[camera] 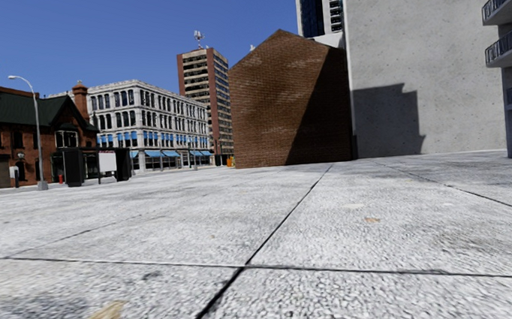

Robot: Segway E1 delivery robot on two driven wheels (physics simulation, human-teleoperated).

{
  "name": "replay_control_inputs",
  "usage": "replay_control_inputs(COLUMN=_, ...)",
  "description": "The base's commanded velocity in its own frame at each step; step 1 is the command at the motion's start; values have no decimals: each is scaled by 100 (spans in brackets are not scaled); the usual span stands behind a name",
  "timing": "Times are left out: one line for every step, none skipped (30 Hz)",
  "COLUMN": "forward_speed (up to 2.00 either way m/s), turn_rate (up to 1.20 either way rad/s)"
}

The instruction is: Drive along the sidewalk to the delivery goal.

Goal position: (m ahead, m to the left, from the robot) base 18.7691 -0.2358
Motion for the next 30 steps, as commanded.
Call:
replay_control_inputs(forward_speed=200, turn_rate=0)
replay_control_inputs(forward_speed=200, turn_rate=0)
replay_control_inputs(forward_speed=200, turn_rate=0)
replay_control_inputs(forward_speed=200, turn_rate=0)
replay_control_inputs(forward_speed=200, turn_rate=0)
replay_control_inputs(forward_speed=200, turn_rate=0)
replay_control_inputs(forward_speed=200, turn_rate=0)
replay_control_inputs(forward_speed=200, turn_rate=5)
replay_control_inputs(forward_speed=200, turn_rate=5)
replay_control_inputs(forward_speed=200, turn_rate=21)
replay_control_inputs(forward_speed=200, turn_rate=34)
replay_control_inputs(forward_speed=200, turn_rate=41)
replay_control_inputs(forward_speed=200, turn_rate=41)
replay_control_inputs(forward_speed=200, turn_rate=45)
replay_control_inputs(forward_speed=200, turn_rate=46)
replay_control_inputs(forward_speed=200, turn_rate=46)
replay_control_inputs(forward_speed=200, turn_rate=47)
replay_control_inputs(forward_speed=200, turn_rate=47)
replay_control_inputs(forward_speed=200, turn_rate=47)
replay_control_inputs(forward_speed=200, turn_rate=47)
replay_control_inputs(forward_speed=200, turn_rate=47)
replay_control_inputs(forward_speed=200, turn_rate=47)
replay_control_inputs(forward_speed=200, turn_rate=47)
replay_control_inputs(forward_speed=200, turn_rate=47)
replay_control_inputs(forward_speed=200, turn_rate=47)
replay_control_inputs(forward_speed=200, turn_rate=47)
replay_control_inputs(forward_speed=200, turn_rate=47)
replay_control_inputs(forward_speed=200, turn_rate=47)
replay_control_inputs(forward_speed=200, turn_rate=47)
replay_control_inputs(forward_speed=200, turn_rate=47)
